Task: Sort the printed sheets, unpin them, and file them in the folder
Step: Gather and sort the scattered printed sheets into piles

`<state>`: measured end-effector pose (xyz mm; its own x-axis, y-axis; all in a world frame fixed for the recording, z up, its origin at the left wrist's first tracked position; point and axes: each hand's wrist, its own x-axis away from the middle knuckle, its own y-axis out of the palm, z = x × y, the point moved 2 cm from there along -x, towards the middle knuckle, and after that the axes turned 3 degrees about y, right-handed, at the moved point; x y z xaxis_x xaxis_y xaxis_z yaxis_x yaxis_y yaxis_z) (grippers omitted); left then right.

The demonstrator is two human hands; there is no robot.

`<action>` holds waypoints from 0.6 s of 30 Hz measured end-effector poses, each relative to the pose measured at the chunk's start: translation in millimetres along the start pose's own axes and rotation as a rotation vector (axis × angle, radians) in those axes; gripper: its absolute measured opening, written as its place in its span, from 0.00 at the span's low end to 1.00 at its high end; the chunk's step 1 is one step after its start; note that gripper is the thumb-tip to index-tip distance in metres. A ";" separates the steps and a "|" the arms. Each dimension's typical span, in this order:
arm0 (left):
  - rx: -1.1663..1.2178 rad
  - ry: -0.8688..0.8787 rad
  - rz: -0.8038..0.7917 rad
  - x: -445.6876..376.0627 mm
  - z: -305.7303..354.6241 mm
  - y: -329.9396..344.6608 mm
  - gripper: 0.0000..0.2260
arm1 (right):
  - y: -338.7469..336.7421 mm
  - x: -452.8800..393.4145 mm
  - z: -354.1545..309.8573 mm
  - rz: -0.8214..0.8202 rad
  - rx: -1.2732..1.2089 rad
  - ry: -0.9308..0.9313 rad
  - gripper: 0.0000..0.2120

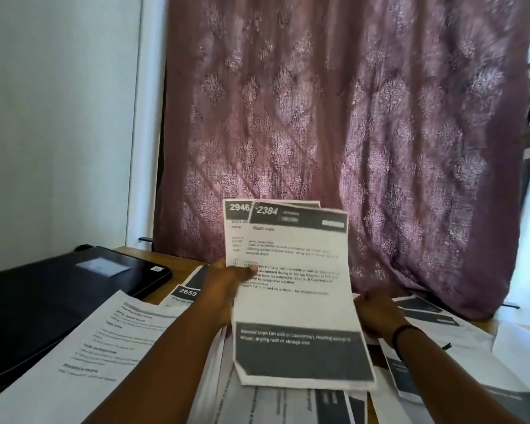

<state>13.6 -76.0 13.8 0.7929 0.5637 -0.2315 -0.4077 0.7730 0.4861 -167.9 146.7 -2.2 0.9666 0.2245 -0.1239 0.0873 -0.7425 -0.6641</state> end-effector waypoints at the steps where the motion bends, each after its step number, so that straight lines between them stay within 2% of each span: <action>1: 0.088 0.018 0.044 -2.0 1.0 -2.2 0.18 | 2.9 -0.4 -4.4 -0.026 0.072 -0.020 0.16; 3: 0.261 0.070 0.237 -9.7 5.4 -12.8 0.18 | 10.7 2.3 -18.1 -0.076 0.196 -0.064 0.11; 5: 0.341 0.084 0.479 -15.8 9.0 -27.4 0.18 | 18.7 4.2 -31.9 -0.095 0.280 -0.129 0.14; 7: 0.413 0.088 0.630 -16.9 9.6 -38.9 0.17 | 28.5 5.9 -40.1 -0.118 0.257 -0.102 0.16; 10: 0.460 0.127 0.716 -14.7 9.3 -43.4 0.14 | 41.1 11.9 -47.7 -0.203 0.264 -0.081 0.15; 13: 0.501 0.203 0.773 -7.6 15.1 -36.7 0.14 | 52.8 17.4 -52.2 -0.280 0.120 -0.041 0.26; 16: 0.529 0.234 0.772 -3.4 20.1 -31.5 0.14 | 58.7 18.4 -54.0 -0.339 0.130 -0.036 0.25; 18: 0.533 0.214 0.773 -1.5 20.0 -31.2 0.13 | 61.2 10.8 -53.8 -0.288 0.196 -0.010 0.24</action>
<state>34.2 -106.9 15.8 0.2707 0.9436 0.1905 -0.4815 -0.0387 0.8756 -139.1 69.7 -4.5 0.9065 0.4142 0.0821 0.3070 -0.5130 -0.8016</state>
